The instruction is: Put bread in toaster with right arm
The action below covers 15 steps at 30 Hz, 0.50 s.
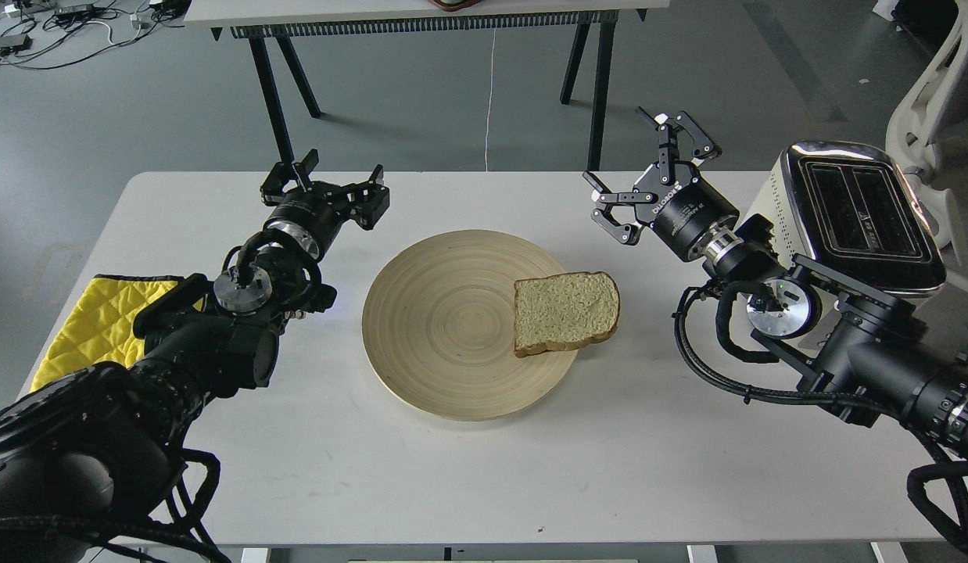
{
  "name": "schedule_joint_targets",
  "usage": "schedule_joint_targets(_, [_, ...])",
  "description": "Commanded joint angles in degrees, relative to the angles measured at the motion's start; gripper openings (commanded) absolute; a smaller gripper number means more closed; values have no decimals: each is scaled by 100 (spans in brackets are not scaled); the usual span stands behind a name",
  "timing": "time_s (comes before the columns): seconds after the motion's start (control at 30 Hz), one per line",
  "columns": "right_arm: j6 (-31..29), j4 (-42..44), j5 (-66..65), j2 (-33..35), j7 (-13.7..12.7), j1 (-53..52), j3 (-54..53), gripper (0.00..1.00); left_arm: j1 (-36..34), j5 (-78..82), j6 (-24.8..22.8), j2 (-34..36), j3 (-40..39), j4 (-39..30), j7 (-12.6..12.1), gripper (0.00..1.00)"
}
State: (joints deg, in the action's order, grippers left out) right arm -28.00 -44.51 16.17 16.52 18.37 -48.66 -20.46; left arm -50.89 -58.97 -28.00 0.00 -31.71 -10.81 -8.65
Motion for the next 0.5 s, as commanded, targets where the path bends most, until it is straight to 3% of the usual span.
schedule_joint_targets(0.0, [0,4,0,9,-1,-3,7,98,-9,9,0,0,269,0,47,100])
schedule_joint_targets(0.47, [0,-5,0,9,-1,-3,7,98,-9,0,0,0,411,0,48,100])
